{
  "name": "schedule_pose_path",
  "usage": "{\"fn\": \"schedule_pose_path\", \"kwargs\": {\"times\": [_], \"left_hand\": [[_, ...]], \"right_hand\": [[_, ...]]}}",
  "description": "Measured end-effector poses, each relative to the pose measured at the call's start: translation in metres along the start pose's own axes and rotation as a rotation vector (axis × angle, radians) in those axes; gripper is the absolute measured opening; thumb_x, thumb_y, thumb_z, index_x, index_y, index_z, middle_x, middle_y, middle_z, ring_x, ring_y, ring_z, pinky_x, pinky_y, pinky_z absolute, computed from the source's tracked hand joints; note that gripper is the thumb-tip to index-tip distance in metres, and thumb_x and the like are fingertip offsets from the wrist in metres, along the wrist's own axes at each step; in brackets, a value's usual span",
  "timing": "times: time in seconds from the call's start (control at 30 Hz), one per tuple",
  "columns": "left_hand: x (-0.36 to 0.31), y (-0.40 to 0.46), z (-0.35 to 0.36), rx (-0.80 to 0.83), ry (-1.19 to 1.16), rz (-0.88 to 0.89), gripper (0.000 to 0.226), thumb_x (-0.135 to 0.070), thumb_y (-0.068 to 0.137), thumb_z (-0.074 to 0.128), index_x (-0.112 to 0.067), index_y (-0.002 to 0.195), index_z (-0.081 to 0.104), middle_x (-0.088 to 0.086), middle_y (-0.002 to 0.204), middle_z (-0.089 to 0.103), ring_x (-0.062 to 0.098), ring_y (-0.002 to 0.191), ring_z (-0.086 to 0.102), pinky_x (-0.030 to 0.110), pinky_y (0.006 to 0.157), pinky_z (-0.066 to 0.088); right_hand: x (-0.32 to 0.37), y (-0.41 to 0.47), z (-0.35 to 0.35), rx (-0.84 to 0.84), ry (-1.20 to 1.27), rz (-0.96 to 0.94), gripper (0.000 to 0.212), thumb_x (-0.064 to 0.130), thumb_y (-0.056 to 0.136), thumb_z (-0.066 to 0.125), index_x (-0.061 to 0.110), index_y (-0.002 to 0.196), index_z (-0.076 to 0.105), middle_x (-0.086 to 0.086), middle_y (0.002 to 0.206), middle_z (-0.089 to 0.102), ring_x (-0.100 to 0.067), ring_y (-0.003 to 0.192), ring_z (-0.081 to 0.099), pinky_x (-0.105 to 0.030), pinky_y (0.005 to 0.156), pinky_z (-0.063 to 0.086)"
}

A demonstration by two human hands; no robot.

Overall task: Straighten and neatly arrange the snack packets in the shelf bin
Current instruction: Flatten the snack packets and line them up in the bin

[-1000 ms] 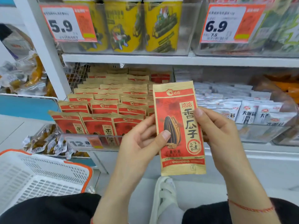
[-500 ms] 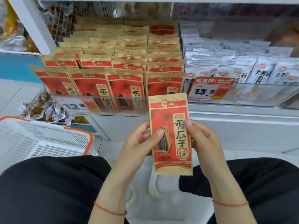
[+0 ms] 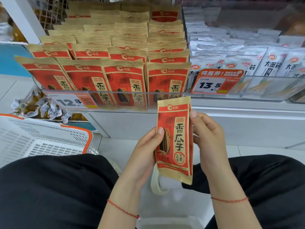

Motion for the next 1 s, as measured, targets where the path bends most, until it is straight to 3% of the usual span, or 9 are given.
{"fn": "schedule_pose_path", "kwargs": {"times": [0.17,0.33,0.37,0.47,0.5,0.57,0.7,0.9,1.0], "left_hand": [[0.013,0.006,0.009,-0.043,-0.083,-0.093,0.044,-0.043,0.103,0.033,-0.021,0.121,0.066,0.005,0.117,0.071,0.022,0.108,0.068,0.038,0.092,0.052],[0.02,0.009,0.018,-0.126,-0.069,-0.174,0.052,-0.056,0.099,0.031,-0.024,0.108,0.07,0.001,0.094,0.077,0.013,0.083,0.073,0.029,0.079,0.051],[0.019,0.008,0.02,-0.128,-0.064,-0.177,0.05,-0.056,0.1,0.032,-0.023,0.104,0.07,0.004,0.089,0.076,0.017,0.085,0.072,0.031,0.08,0.053],[0.017,0.008,0.026,-0.13,-0.055,-0.168,0.047,-0.056,0.098,0.035,-0.023,0.098,0.068,0.005,0.097,0.067,0.018,0.096,0.058,0.047,0.1,0.047],[0.018,0.009,0.025,-0.136,-0.04,-0.153,0.048,-0.057,0.097,0.035,-0.022,0.099,0.068,0.006,0.087,0.07,0.02,0.088,0.066,0.044,0.094,0.05],[0.021,0.011,0.022,-0.148,0.01,-0.123,0.052,-0.06,0.096,0.034,-0.023,0.105,0.07,-0.006,0.072,0.072,0.011,0.068,0.07,0.032,0.077,0.052],[0.026,0.012,0.02,-0.153,0.043,-0.12,0.051,-0.06,0.096,0.033,-0.028,0.109,0.071,-0.008,0.089,0.076,0.006,0.082,0.072,0.033,0.083,0.055],[0.027,0.01,0.016,-0.125,0.049,-0.146,0.053,-0.059,0.097,0.034,-0.022,0.106,0.071,-0.006,0.08,0.074,0.007,0.074,0.07,0.03,0.077,0.052],[0.027,0.011,0.016,-0.101,0.06,-0.147,0.056,-0.061,0.095,0.034,-0.021,0.107,0.071,-0.005,0.083,0.073,0.007,0.076,0.07,0.027,0.074,0.05]], "right_hand": [[-0.001,0.001,0.003,-0.005,-0.055,-0.05,0.023,0.031,0.087,0.06,0.01,0.078,0.065,0.005,0.064,0.066,-0.01,0.058,0.06,-0.018,0.051,0.048],[-0.004,0.001,0.004,0.017,-0.197,-0.121,0.018,0.019,0.091,0.061,0.012,0.076,0.066,0.008,0.06,0.064,-0.006,0.053,0.058,-0.019,0.051,0.047],[-0.004,0.001,0.004,0.028,-0.235,-0.14,0.018,0.02,0.092,0.061,0.014,0.075,0.066,0.009,0.06,0.064,-0.005,0.053,0.059,-0.019,0.052,0.047],[-0.003,-0.004,0.006,0.026,-0.26,-0.164,0.029,0.042,0.085,0.058,0.015,0.077,0.067,0.01,0.061,0.064,-0.004,0.055,0.06,-0.018,0.055,0.047],[-0.002,-0.005,0.006,0.014,-0.246,-0.165,0.033,0.047,0.081,0.056,0.016,0.077,0.067,0.01,0.063,0.065,-0.004,0.056,0.061,-0.019,0.056,0.048],[0.0,-0.006,0.007,0.006,-0.253,-0.182,0.031,0.049,0.078,0.057,0.02,0.075,0.067,0.011,0.066,0.066,-0.004,0.058,0.062,-0.02,0.057,0.049],[-0.001,-0.006,0.006,0.009,-0.288,-0.202,0.027,0.049,0.081,0.06,0.024,0.074,0.067,0.01,0.07,0.067,-0.007,0.061,0.062,-0.021,0.059,0.049],[-0.006,-0.004,0.005,-0.003,-0.31,-0.205,0.025,0.035,0.095,0.054,0.021,0.076,0.063,0.004,0.072,0.067,-0.016,0.066,0.063,-0.023,0.058,0.049],[-0.005,-0.004,0.003,0.002,-0.313,-0.214,0.028,0.029,0.098,0.05,0.017,0.076,0.06,-0.001,0.07,0.064,-0.023,0.067,0.061,-0.03,0.06,0.05]]}}
Point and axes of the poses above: each hand's wrist, its own y-axis towards the middle knuckle, its own z-axis out of the palm, x = y × z, the point moved 1 cm from there along y, towards the middle knuckle
